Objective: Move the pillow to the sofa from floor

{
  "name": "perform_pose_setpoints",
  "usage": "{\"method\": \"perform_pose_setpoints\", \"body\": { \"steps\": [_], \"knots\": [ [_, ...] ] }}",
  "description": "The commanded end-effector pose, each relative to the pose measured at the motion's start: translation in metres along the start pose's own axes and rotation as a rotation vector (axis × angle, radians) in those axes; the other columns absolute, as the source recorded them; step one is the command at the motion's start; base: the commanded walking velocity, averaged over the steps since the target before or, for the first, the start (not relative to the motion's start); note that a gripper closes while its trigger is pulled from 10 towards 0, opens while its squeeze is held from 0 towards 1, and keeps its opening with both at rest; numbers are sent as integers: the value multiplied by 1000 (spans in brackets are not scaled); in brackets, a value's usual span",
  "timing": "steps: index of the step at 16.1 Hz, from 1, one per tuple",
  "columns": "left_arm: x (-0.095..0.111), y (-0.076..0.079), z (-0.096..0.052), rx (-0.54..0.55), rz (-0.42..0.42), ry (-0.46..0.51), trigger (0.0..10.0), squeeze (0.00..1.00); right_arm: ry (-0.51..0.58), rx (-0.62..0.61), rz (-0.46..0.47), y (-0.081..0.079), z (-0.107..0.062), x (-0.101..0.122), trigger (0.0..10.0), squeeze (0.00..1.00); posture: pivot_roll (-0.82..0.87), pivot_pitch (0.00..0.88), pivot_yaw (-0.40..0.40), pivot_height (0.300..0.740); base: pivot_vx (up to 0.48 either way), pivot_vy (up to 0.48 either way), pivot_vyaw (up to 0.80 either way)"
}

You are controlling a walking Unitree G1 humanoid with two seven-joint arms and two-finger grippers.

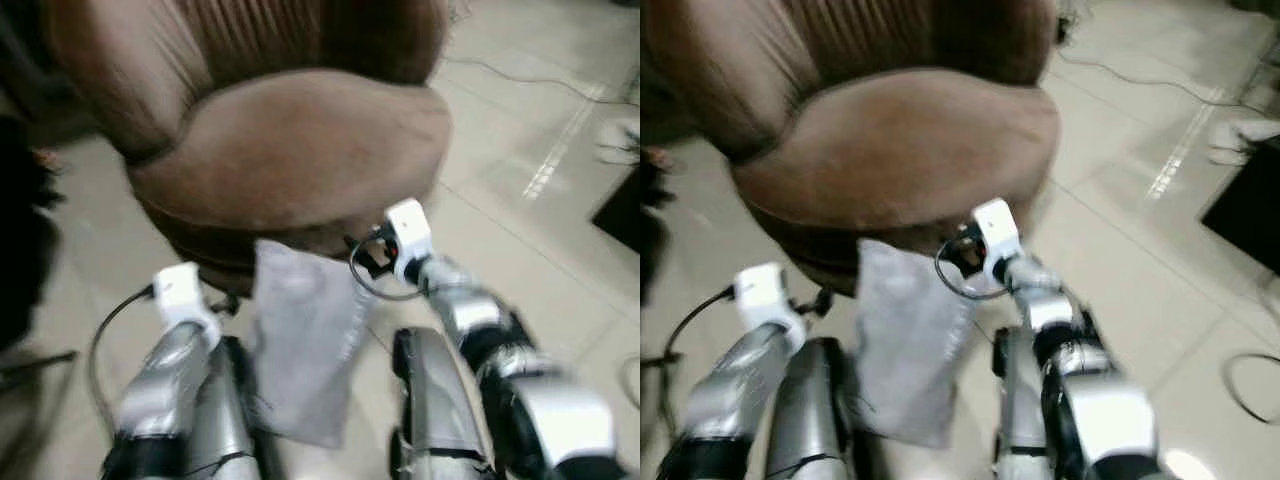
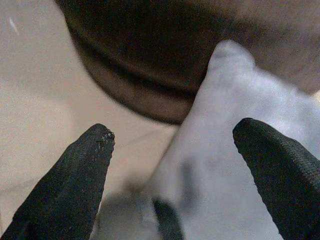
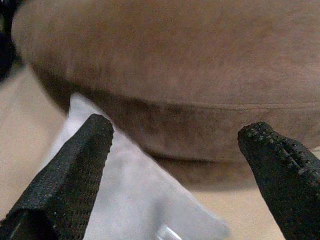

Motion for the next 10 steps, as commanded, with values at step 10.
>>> {"method": "perform_pose_setpoints", "body": {
  "steps": [10],
  "knots": [
    [-3, 68, 23, -141, -362, -29, 10000, 0, 70, -234, 145, 3, -1, 6, 10000, 0, -125, 0, 137, 455, 0, 0, 0]
  ]
}}
Point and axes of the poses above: a point about 5 cm out from each wrist's last joint towards the gripper, its own z axis pointing out of the wrist towards the gripper, its own x axis along the axis of the wrist's last joint, y = z × x, the point moved 1 cm from there along z, pointing out of the wrist towards the gripper, and after that the axes turned 7 degrees about -z, right-handed, at the moved point
